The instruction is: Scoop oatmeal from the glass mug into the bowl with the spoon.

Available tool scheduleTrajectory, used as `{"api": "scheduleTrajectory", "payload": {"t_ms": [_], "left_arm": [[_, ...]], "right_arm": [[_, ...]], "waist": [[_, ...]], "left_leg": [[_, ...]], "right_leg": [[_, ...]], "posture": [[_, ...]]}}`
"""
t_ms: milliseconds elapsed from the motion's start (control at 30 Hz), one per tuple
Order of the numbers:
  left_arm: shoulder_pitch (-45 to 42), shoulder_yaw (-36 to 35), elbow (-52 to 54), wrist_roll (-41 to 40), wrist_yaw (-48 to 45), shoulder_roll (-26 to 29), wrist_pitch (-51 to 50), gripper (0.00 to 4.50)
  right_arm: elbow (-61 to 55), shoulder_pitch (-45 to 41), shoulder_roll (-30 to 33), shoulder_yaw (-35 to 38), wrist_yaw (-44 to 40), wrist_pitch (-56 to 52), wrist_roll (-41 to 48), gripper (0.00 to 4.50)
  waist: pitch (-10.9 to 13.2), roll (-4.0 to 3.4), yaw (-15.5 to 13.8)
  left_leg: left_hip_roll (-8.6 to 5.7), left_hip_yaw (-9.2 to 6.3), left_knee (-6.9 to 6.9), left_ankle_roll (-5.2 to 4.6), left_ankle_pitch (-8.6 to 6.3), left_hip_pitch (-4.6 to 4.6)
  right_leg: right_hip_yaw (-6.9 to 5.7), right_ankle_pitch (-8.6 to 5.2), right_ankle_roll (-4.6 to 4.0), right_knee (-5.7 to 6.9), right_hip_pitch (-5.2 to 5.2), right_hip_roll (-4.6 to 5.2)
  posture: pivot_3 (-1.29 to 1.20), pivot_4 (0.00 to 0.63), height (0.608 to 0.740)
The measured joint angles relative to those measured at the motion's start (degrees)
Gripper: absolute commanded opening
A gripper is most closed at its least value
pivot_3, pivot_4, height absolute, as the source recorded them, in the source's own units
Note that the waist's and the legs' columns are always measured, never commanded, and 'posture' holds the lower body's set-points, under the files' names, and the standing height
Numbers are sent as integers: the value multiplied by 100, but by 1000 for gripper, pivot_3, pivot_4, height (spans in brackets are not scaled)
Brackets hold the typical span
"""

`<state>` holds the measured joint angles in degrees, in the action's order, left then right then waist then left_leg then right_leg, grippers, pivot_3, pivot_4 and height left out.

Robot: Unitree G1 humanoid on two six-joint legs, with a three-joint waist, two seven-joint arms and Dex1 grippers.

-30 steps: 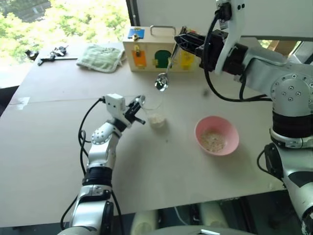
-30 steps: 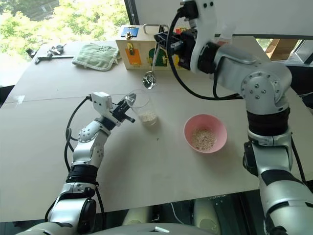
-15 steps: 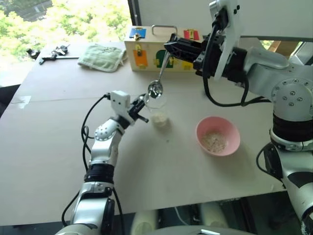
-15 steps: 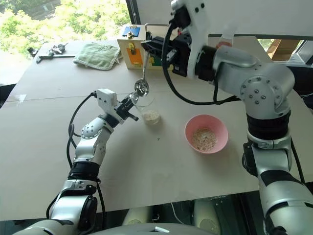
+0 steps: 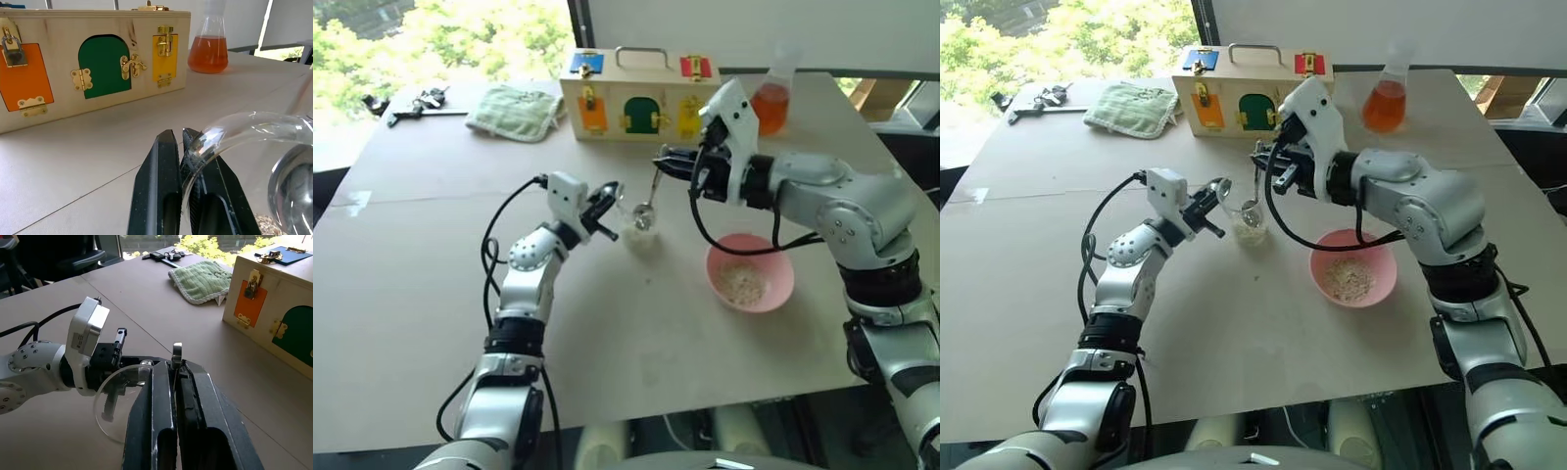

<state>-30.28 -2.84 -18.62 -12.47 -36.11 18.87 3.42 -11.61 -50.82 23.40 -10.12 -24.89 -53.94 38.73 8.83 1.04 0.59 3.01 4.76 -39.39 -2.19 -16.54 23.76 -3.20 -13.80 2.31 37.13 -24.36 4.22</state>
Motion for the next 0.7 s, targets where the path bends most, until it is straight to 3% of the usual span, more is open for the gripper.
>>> {"api": "scheduleTrajectory", "payload": {"t_ms": [200,433,700], "left_arm": [[-27,70,-1,139,-25,50,149,46],[-113,152,-78,380,-45,161,447,46],[-292,190,-355,497,-42,170,718,46]], "right_arm": [[101,113,-403,376,332,-446,105,0],[197,192,-1268,1580,1383,-1440,666,0],[386,6,-1737,2678,2289,-1973,1183,0]], "waist": [[0,0,-1],[0,0,0],[-1,-1,8]], "left_leg": [[0,-4,-1,5,3,-1],[-1,-6,-2,13,8,-4],[-1,-7,-2,14,9,-5]], "right_leg": [[-1,0,0,8,0,0],[-2,0,0,24,-1,0],[0,0,-1,50,-2,0]], "posture": [[0,150,740],[0,150,740],[0,150,740]]}}
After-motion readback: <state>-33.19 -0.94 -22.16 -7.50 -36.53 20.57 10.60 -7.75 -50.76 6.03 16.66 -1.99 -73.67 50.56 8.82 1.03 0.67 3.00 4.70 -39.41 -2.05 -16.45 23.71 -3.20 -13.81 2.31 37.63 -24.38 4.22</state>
